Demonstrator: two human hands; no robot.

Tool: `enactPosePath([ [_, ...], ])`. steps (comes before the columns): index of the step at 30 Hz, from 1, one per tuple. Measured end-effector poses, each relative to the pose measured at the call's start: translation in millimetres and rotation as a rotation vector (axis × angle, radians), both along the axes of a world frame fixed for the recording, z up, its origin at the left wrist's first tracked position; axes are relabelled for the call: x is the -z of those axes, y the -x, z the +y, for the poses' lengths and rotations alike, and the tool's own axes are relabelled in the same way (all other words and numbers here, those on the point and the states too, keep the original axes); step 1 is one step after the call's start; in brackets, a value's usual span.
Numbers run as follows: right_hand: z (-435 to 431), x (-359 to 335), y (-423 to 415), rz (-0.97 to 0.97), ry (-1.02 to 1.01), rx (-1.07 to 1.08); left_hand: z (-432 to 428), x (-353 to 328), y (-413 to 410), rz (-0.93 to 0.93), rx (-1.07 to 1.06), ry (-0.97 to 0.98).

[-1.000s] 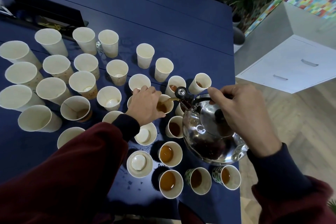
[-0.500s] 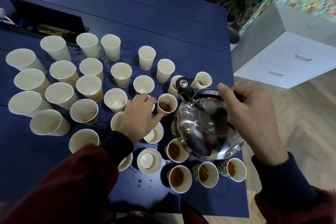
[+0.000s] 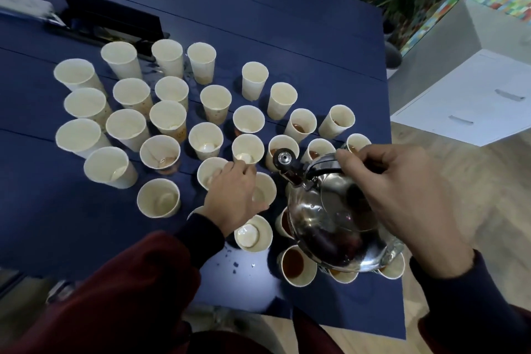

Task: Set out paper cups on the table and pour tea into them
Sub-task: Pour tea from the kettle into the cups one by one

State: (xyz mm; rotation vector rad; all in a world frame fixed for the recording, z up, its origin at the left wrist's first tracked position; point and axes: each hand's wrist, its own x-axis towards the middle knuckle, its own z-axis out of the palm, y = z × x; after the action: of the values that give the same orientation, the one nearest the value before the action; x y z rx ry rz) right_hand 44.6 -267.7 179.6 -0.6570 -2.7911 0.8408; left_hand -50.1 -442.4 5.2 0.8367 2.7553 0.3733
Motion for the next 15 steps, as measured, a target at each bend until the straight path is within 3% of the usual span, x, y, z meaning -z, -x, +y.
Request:
enactPosePath([
  [8, -6, 5, -3, -0.072, -0.025, -0.083, 8, 3, -8, 0.008, -0.001, 0.017],
  [15, -4, 13, 1, -0.100, -0.082, -0.117, 7, 9, -1, -0.011, -0.047, -0.109],
])
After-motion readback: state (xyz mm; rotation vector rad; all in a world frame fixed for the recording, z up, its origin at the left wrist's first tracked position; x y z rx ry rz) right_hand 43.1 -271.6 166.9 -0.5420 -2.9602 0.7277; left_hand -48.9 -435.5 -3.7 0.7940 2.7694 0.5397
